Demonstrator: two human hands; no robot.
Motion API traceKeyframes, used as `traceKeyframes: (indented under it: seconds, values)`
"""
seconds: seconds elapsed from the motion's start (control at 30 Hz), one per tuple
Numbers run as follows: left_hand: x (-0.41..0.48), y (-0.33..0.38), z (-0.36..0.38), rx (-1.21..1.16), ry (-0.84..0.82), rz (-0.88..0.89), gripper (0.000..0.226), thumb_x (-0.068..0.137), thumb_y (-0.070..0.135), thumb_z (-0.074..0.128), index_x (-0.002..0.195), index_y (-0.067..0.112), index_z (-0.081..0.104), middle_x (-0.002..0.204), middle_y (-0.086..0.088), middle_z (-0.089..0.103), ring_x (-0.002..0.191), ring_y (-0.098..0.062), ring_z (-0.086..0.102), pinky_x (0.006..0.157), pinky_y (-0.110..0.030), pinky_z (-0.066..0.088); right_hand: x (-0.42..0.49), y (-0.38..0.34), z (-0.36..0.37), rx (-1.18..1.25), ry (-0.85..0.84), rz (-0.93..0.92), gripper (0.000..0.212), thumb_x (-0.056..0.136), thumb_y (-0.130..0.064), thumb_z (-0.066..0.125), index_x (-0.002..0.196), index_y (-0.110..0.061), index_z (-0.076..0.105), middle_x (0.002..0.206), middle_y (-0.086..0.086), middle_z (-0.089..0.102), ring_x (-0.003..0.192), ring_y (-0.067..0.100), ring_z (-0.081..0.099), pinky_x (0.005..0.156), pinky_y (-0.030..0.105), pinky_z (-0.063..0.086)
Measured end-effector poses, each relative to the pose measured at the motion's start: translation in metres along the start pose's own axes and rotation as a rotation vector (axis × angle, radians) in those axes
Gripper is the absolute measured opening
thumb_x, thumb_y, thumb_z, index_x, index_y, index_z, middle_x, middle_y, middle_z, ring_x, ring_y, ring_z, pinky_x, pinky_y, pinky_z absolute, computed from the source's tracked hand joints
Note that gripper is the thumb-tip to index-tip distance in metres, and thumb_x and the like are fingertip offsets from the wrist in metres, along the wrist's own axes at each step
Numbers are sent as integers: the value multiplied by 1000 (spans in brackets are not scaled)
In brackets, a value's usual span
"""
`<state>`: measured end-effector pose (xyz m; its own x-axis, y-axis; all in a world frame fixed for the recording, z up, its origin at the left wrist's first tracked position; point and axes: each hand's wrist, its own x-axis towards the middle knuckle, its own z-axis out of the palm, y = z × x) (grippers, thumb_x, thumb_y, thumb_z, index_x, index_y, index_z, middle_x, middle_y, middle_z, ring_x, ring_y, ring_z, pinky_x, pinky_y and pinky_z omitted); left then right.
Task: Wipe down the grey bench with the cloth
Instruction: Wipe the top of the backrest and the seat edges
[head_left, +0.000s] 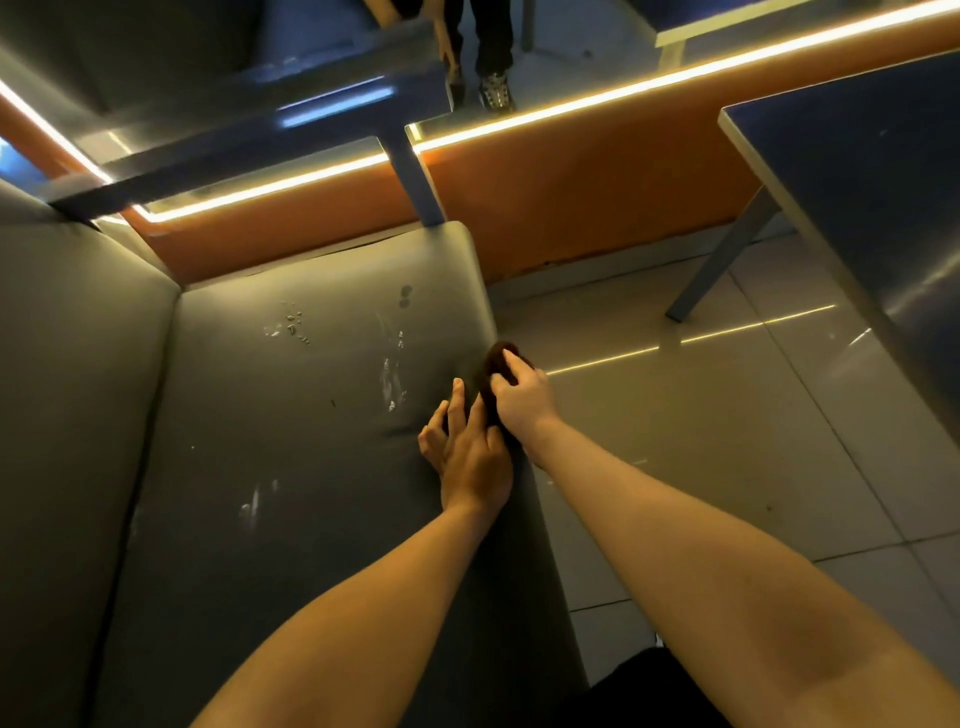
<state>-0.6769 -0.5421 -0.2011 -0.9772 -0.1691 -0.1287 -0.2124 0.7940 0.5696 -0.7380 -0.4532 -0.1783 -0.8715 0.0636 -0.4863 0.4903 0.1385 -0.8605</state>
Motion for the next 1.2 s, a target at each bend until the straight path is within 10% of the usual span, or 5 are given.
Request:
traceKeyframes:
  seconds: [0.43, 0.7, 0.9, 1.03, 1.2]
  values:
    - [-2, 7, 2, 8, 42, -32, 52, 99, 44, 30, 150, 40, 38, 167, 13, 15, 149, -15, 9, 120, -39, 7, -21, 33, -6, 4, 285, -41, 39, 101, -25, 50, 138, -22, 61, 135, 7, 59, 125, 25, 56, 106, 35, 46]
    - [-2, 3, 15, 208, 62, 17, 50, 103, 43, 27, 153, 38, 27, 168, 9, 7, 149, -16, 1, 121, -45, 0, 47, 25, 1, 576, -90, 326, 38, 107, -27, 42, 141, -22, 58, 130, 9, 66, 118, 27, 63, 108, 43, 49]
    - [1, 0, 17, 238, 58, 25, 52, 102, 44, 24, 153, 39, 25, 168, 8, 4, 150, -18, 1, 121, -48, 0, 33, 52, -3, 337, -66, 366, 30, 102, -11, 44, 114, -8, 72, 111, 18, 73, 104, 35, 70, 94, 47, 58]
    - [4, 0, 13, 250, 4, 23, 55, 99, 46, 20, 154, 39, 23, 168, 7, 0, 150, -18, -2, 121, -48, -2, 18, 50, -16, 147, -67, 371, 28, 101, -3, 45, 115, 2, 68, 108, 18, 70, 87, 26, 65, 59, 27, 50]
    - [8, 6, 1, 196, -96, -5, 49, 106, 42, 27, 155, 39, 23, 169, 5, -1, 151, -21, -3, 121, -47, -3, -14, 38, -20, -103, 18, 299, 32, 96, -20, 49, 118, -4, 67, 112, 18, 69, 94, 31, 66, 62, 33, 54]
